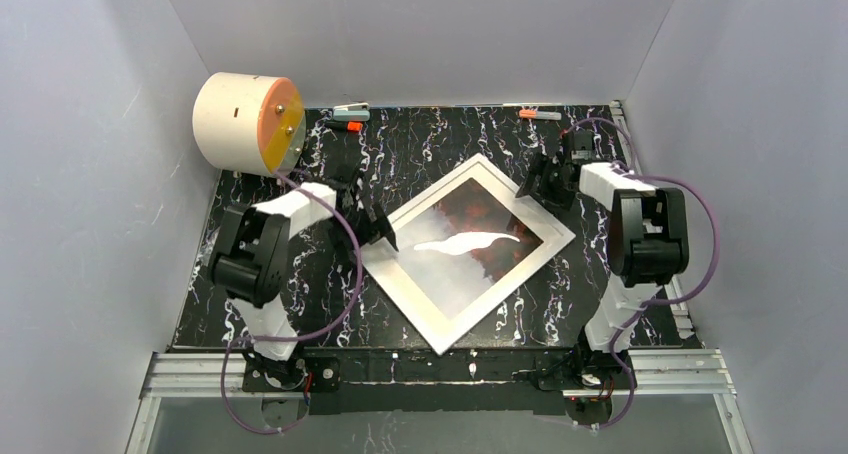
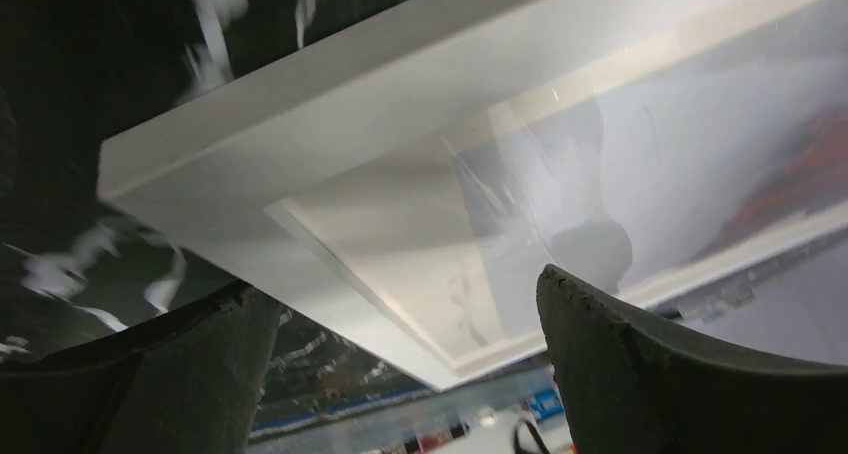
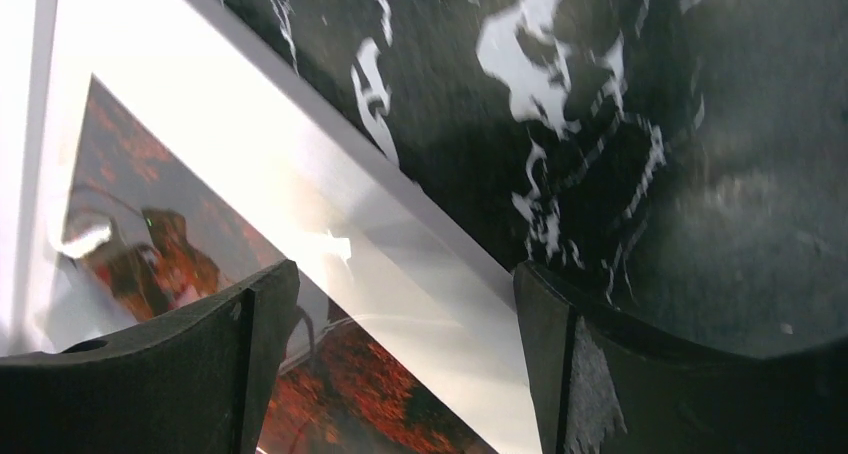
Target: Put the photo into the frame
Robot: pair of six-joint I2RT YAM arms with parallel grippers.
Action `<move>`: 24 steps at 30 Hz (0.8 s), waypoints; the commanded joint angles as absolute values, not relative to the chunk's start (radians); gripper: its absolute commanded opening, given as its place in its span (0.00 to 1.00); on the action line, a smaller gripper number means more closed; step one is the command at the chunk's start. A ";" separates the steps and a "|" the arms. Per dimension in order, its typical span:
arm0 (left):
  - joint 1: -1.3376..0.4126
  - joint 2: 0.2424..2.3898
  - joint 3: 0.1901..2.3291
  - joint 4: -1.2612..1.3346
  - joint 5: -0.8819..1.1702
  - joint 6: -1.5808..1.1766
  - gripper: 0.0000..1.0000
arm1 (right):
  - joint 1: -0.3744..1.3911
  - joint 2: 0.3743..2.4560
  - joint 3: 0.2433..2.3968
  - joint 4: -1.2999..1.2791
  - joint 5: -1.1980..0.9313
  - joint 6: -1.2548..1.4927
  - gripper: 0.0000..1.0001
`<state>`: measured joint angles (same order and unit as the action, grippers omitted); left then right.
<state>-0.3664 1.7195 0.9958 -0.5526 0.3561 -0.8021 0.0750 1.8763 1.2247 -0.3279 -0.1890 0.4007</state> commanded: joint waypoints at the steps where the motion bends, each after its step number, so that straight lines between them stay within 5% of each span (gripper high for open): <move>1: -0.348 1.944 1.247 -0.260 0.251 -0.611 0.93 | 0.151 1.771 1.081 -0.419 -0.536 0.578 0.84; 14: -0.359 2.300 1.700 -0.238 0.349 -0.587 0.93 | 0.362 1.664 0.966 -0.396 -0.634 0.558 0.83; 24: -0.358 2.133 1.725 -0.419 -0.042 -0.389 0.98 | 0.362 1.469 1.151 -0.677 -0.091 0.621 0.90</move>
<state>-0.3019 2.2417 1.7279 -0.2348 0.0196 -0.4564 0.3687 1.5799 1.0271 -0.6586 -0.2901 0.5480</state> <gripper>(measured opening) 0.982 0.884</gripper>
